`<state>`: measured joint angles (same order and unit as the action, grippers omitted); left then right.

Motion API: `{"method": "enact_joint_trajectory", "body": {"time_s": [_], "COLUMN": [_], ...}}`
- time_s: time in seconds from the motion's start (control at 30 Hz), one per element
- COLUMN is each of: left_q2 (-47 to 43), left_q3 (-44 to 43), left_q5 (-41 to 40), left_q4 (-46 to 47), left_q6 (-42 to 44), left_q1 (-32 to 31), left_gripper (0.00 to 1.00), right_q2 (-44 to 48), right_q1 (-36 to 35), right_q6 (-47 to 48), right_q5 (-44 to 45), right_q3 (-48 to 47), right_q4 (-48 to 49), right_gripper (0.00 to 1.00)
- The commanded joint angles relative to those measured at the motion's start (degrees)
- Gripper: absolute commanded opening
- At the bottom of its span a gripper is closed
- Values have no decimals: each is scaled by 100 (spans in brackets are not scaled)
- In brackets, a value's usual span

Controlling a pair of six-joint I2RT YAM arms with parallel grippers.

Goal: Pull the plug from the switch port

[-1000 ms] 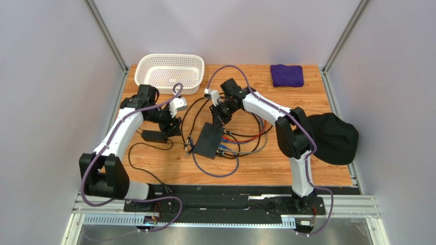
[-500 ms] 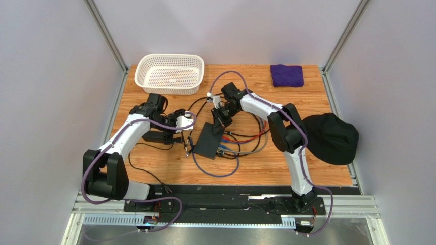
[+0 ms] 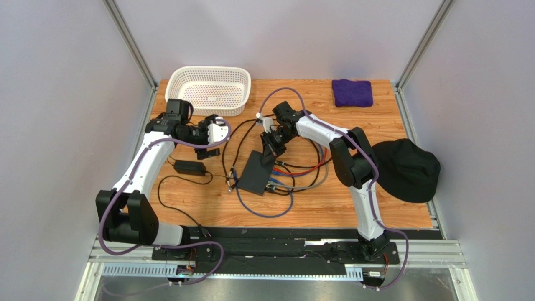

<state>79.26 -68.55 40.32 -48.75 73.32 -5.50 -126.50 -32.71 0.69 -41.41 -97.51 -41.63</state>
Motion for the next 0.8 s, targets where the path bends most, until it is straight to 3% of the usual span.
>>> {"method": "enact_joint_trajectory", "body": {"time_s": [0.0,0.07,0.33,0.5,0.77], "left_q2": [-43,-121,-298,9,1046], "left_q3": [534,798,1283,1389,739], "left_q5": [-82,-523,28,187,196], "left_q4": [92,357,393,314,-169], "left_q6": [771,885,798,1456,1940], "left_q1": [-398,-610,-988,-1190,-1410], "left_gripper": [81,76,72,68,47], "right_q2": [134,178,380,459,407], "right_q1": [98,124,116,124,81], "right_q6": [98,107,133,116,81], "right_q5": [179,-42,194,265,423], "right_q3": [259,408,628,891,971], "right_q4": [-82,-91,-47,14,49], "right_gripper": [0,0,0,0,0]}}
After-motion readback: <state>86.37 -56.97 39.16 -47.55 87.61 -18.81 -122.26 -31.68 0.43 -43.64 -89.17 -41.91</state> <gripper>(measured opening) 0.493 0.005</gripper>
